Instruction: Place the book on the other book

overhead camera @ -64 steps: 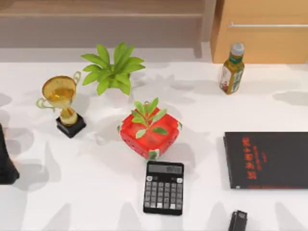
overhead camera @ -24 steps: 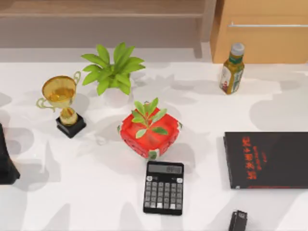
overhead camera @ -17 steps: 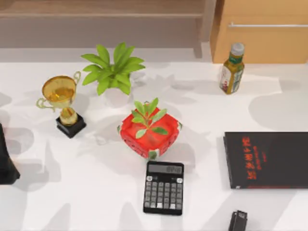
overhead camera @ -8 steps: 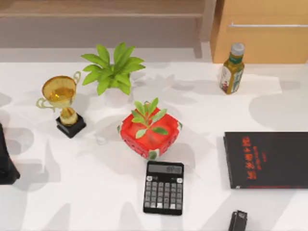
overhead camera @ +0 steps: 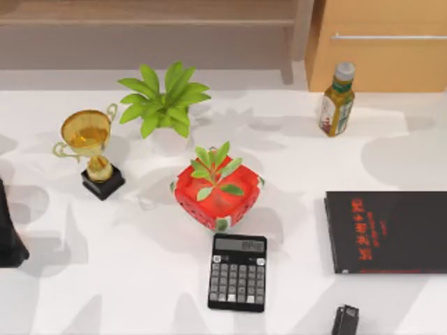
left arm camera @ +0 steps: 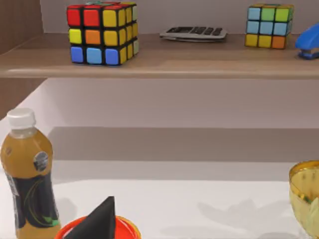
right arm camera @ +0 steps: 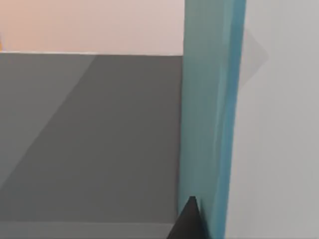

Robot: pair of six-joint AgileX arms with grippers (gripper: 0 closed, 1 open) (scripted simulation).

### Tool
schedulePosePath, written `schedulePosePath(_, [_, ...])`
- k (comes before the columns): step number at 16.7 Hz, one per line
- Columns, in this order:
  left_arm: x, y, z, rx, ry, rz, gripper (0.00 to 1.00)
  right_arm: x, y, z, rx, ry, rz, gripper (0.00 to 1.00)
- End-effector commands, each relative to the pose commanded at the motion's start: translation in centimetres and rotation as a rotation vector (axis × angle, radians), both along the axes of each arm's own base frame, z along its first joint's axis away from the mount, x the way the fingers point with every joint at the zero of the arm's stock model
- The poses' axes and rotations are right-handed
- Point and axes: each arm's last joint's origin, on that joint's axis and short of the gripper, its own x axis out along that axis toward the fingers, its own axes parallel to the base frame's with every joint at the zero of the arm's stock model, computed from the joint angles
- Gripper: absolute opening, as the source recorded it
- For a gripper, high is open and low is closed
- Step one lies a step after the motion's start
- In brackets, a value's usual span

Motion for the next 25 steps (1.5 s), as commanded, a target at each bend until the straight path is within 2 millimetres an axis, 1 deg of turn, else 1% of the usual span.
schedulePosePath(5, [0.0, 0.0, 0.0, 0.000, 0.000, 0.000, 1.00, -0.2, -0.1, 0.2, 0.001, -0.002, -0.003, 0.00])
schedulePosePath(12, [0.0, 0.0, 0.0, 0.000, 0.000, 0.000, 1.00, -1.1, -0.1, 1.1, 0.001, -0.002, -0.003, 0.00])
schedulePosePath(16, [0.0, 0.0, 0.0, 0.000, 0.000, 0.000, 1.00, -0.9, 0.1, 1.0, 0.002, -0.001, 0.003, 0.00])
schedulePosePath(18, [0.0, 0.0, 0.0, 0.000, 0.000, 0.000, 1.00, -1.1, 0.2, 1.3, 0.023, 0.001, -0.016, 0.00])
schedulePosePath(22, [0.0, 0.0, 0.0, 0.000, 0.000, 0.000, 1.00, -3.2, 0.0, 3.0, 0.155, -0.004, -0.140, 0.00])
schedulePosePath(24, [0.0, 0.0, 0.0, 0.000, 0.000, 0.000, 1.00, -4.5, 0.4, 3.4, 0.257, 0.002, -0.214, 0.00])
schedulePosePath(25, [0.0, 0.0, 0.0, 0.000, 0.000, 0.000, 1.00, -5.3, 0.9, 3.4, 0.304, 0.007, -0.249, 0.00])
